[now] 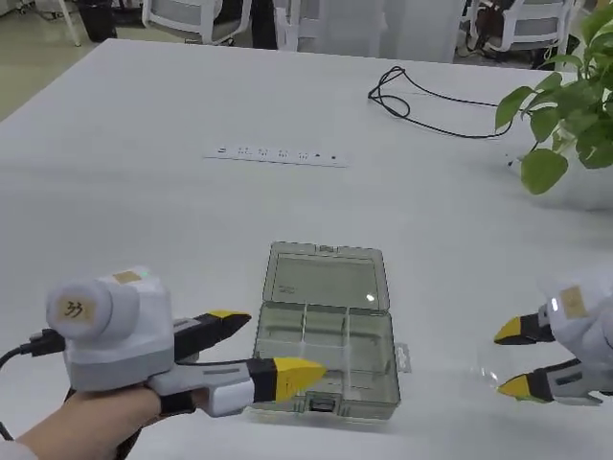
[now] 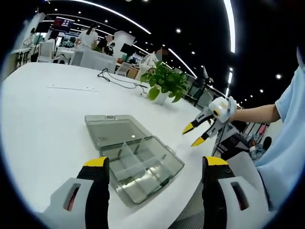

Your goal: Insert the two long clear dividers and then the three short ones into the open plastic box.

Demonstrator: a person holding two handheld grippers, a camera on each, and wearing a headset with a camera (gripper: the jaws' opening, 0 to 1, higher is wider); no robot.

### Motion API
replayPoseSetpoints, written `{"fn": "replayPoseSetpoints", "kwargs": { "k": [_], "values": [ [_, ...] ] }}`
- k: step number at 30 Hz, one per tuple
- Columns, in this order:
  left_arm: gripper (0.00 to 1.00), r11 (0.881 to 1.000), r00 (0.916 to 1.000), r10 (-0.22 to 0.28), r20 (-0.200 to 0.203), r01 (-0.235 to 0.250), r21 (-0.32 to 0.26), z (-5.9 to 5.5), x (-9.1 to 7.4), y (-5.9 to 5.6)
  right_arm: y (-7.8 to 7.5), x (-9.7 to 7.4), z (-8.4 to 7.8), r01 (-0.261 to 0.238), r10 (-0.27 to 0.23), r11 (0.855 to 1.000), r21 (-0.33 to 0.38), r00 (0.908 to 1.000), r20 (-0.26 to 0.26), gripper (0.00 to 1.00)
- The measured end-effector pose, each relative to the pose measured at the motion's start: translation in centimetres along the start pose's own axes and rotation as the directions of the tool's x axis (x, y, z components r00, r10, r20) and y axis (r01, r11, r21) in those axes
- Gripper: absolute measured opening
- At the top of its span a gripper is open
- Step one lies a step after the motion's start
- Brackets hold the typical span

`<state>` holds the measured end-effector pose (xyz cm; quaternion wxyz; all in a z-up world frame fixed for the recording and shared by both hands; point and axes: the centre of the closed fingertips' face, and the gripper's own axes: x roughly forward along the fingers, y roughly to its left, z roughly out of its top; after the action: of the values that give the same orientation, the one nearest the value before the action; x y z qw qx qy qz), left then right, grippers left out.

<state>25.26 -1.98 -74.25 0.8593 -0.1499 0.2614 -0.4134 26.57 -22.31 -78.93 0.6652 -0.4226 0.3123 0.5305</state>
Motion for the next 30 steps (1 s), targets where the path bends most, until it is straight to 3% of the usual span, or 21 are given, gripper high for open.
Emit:
{"fn": "replayPoseSetpoints", "kwargs": {
  "k": [3,6,7,15,21,24,27,30],
  "values": [
    [0.76,0.998,0.9994,-0.029,-0.02,0.028,-0.057,0.2,0.9,-0.6,-0.2,-0.1,2.7,0.022,-0.02,0.999,-0.031,0.9987,0.047,0.32],
    [0.71,0.986,0.9955,-0.076,-0.056,0.067,-0.154,-0.2,1.9,-1.1,-0.2,-0.1,5.4,0.037,-0.03,0.996,-0.076,0.9957,0.087,0.32],
    [0.7,0.985,0.9958,-0.078,-0.048,0.069,-0.156,0.1,2.2,-1.1,-0.2,-0.1,6.0,0.037,-0.03,0.996,-0.083,0.9951,0.094,0.32],
    [0.51,0.945,0.9873,-0.14,-0.075,0.111,-0.308,0.3,4.0,-2.6,-0.2,0.5,10.5,0.09,-0.07,0.984,-0.154,0.989,0.13,0.32],
    [0.4,0.931,0.9862,-0.137,-0.093,0.096,-0.352,0.2,4.8,-3.1,0.0,0.8,12.7,0.122,-0.096,0.974,-0.189,0.9857,0.138,0.32],
    [0.34,0.919,0.9845,-0.149,-0.091,0.104,-0.379,0.4,5.1,-3.2,0.3,1.1,13.1,0.124,-0.097,0.966,-0.229,0.9873,0.126,0.32],
    [0.24,0.914,0.9801,-0.161,-0.116,0.104,-0.391,-0.1,5.2,-3.7,0.5,1.3,13.5,0.129,-0.1,0.961,-0.244,0.9869,0.127,0.32],
    [0.18,0.91,0.9807,-0.159,-0.114,0.101,-0.403,-0.2,5.2,-3.8,0.5,1.5,14.0,0.134,-0.104,0.956,-0.26,0.9868,0.124,0.32]
  ]
}}
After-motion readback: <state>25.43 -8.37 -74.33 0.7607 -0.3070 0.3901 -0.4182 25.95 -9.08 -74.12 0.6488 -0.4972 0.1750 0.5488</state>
